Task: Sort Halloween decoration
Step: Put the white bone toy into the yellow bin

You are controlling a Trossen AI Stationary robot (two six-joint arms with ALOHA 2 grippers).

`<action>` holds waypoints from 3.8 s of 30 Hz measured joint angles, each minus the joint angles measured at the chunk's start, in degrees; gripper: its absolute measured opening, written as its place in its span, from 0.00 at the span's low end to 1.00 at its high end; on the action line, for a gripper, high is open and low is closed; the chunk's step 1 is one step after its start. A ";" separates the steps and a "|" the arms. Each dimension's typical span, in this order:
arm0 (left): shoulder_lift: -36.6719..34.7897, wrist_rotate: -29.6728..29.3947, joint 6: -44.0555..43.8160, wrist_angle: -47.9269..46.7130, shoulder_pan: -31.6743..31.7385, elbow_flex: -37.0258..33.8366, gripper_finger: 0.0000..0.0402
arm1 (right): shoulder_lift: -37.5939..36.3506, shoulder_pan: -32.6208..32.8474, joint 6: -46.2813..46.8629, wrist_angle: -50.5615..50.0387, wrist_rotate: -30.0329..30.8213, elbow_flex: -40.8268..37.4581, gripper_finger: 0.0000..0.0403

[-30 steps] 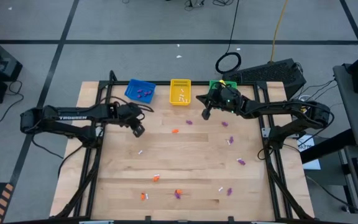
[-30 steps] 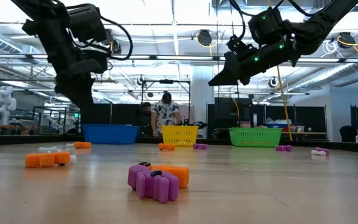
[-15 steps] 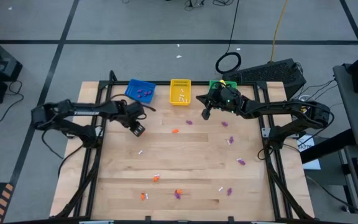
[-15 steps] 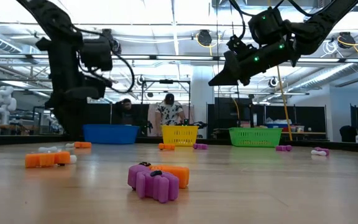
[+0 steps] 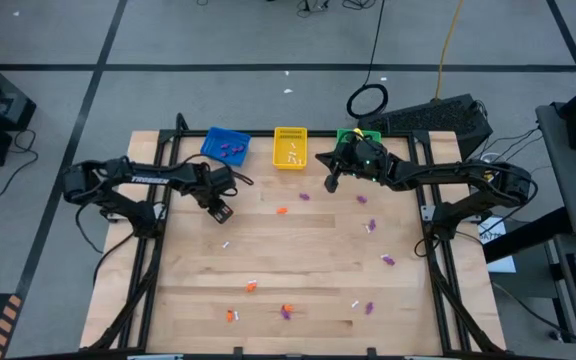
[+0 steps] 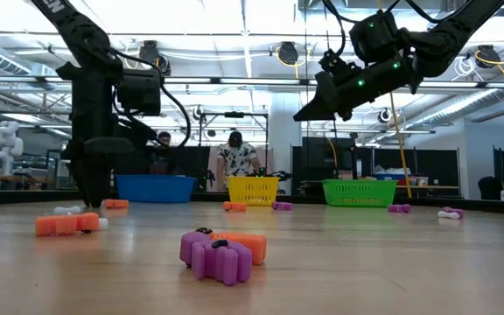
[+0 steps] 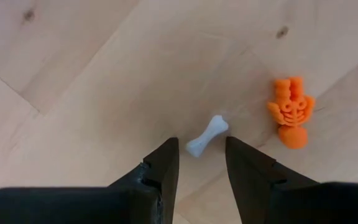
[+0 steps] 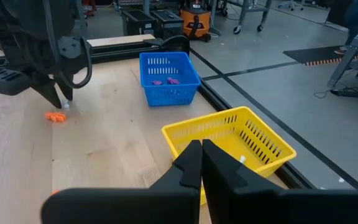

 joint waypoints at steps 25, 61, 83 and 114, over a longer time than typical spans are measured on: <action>0.91 1.31 16.12 -0.37 0.04 1.62 0.02 | 0.02 0.00 -0.04 -0.36 0.00 0.00 0.00; 10.44 8.04 18.02 6.62 3.16 25.33 0.01 | 0.02 0.00 -0.45 -2.00 0.07 0.00 0.00; 35.84 6.91 26.16 5.95 8.66 53.17 0.01 | 0.02 -0.07 -1.51 -2.28 0.17 0.00 0.00; 30.95 0.74 29.05 11.68 7.22 48.66 0.03 | 0.02 -0.15 -3.10 -3.64 0.22 0.00 0.00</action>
